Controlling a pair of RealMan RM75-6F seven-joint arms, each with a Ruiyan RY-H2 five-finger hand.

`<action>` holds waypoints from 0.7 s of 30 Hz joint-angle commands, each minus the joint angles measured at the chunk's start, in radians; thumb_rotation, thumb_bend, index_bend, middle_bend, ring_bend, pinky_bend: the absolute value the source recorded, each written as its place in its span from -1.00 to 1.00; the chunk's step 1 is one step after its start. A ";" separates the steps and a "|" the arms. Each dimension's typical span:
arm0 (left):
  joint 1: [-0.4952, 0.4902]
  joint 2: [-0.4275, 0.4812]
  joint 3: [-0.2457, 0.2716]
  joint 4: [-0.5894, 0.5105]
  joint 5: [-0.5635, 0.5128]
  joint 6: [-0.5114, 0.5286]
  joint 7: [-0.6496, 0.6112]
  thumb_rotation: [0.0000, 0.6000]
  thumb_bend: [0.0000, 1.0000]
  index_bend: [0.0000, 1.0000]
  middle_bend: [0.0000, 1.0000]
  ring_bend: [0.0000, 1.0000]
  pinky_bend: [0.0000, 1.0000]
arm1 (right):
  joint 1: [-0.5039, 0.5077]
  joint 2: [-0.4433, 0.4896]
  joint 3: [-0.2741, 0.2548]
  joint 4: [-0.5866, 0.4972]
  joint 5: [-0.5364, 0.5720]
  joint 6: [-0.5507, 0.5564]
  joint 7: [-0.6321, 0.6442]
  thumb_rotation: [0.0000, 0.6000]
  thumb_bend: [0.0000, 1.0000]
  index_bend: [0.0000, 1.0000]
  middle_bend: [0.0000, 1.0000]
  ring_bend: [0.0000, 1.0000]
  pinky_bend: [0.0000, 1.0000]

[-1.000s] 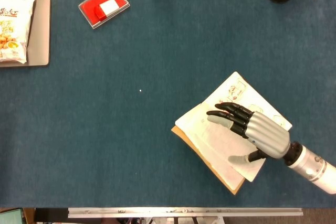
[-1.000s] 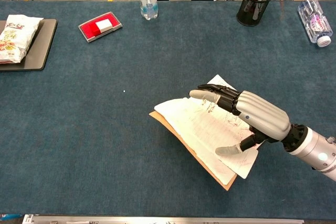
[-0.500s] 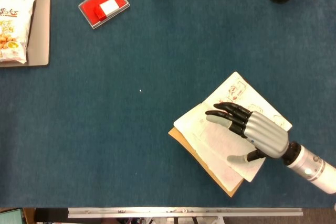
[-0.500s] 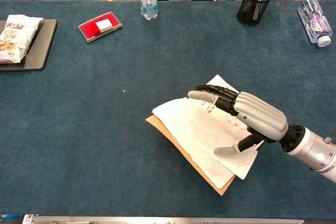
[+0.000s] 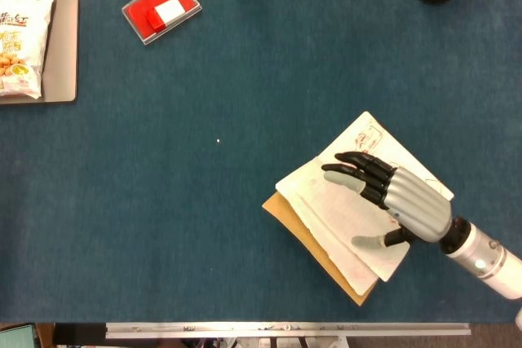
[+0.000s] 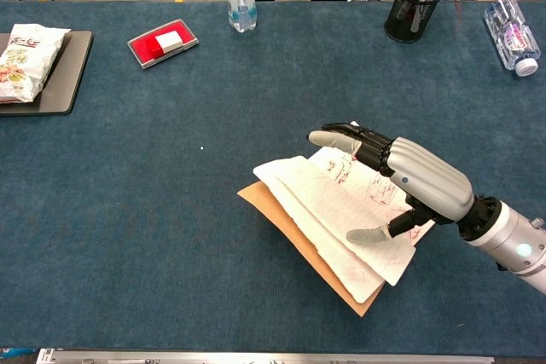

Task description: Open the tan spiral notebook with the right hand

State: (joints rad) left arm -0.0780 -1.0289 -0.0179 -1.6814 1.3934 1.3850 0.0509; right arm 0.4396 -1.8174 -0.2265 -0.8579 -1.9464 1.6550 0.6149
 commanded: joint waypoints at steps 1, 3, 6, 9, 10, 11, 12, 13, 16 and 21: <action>0.000 0.000 0.001 0.000 0.000 -0.001 0.001 1.00 -0.14 -0.11 -0.27 -0.44 -0.11 | 0.002 0.001 0.013 -0.006 0.003 0.017 0.000 1.00 -1.00 -1.00 -0.78 -1.00 -0.77; -0.001 -0.001 0.001 0.000 0.000 -0.002 0.002 1.00 -0.14 -0.11 -0.27 -0.44 -0.11 | 0.004 0.005 0.020 -0.012 0.003 0.028 -0.005 1.00 -1.00 -1.00 -0.78 -1.00 -0.77; -0.001 -0.002 0.001 0.000 0.001 -0.002 0.006 1.00 -0.14 -0.11 -0.27 -0.44 -0.11 | 0.008 0.014 0.034 -0.028 0.005 0.043 -0.011 1.00 -1.00 -1.00 -0.78 -1.00 -0.77; -0.001 -0.003 0.001 0.000 0.000 -0.003 0.009 1.00 -0.14 -0.11 -0.27 -0.44 -0.11 | 0.012 0.024 0.047 -0.045 0.008 0.055 -0.022 1.00 -1.00 -1.00 -0.78 -1.00 -0.77; -0.002 -0.003 0.001 0.000 -0.001 -0.003 0.009 1.00 -0.14 -0.11 -0.27 -0.44 -0.11 | 0.014 0.028 0.052 -0.051 0.007 0.061 -0.029 1.00 -1.00 -1.00 -0.78 -1.00 -0.77; -0.002 -0.003 0.001 0.000 -0.001 -0.004 0.009 1.00 -0.14 -0.11 -0.27 -0.44 -0.11 | 0.015 0.032 0.056 -0.055 0.007 0.065 -0.033 1.00 -1.00 -1.00 -0.78 -1.00 -0.77; -0.002 -0.003 0.001 0.000 -0.001 -0.004 0.010 1.00 -0.14 -0.11 -0.27 -0.44 -0.11 | 0.016 0.035 0.060 -0.059 0.007 0.069 -0.037 1.00 -1.00 -1.00 -0.78 -1.00 -0.77; -0.002 -0.003 0.001 0.000 -0.001 -0.004 0.010 1.00 -0.14 -0.11 -0.27 -0.44 -0.11 | 0.018 0.040 0.064 -0.065 0.007 0.075 -0.042 1.00 -1.00 -1.00 -0.78 -1.00 -0.77; -0.002 -0.003 0.001 0.000 -0.002 -0.003 0.009 1.00 -0.14 -0.11 -0.27 -0.44 -0.11 | 0.022 0.054 0.076 -0.075 0.003 0.088 -0.068 1.00 -1.00 -1.00 -0.78 -1.00 -0.77; -0.002 -0.003 0.002 -0.001 -0.001 -0.003 0.010 1.00 -0.14 -0.11 -0.27 -0.44 -0.11 | 0.025 0.081 0.092 -0.073 -0.009 0.116 -0.136 1.00 -1.00 -1.00 -0.78 -1.00 -0.77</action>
State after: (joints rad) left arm -0.0797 -1.0315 -0.0164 -1.6821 1.3925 1.3814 0.0613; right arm 0.4631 -1.7480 -0.1422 -0.9319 -1.9498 1.7591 0.4993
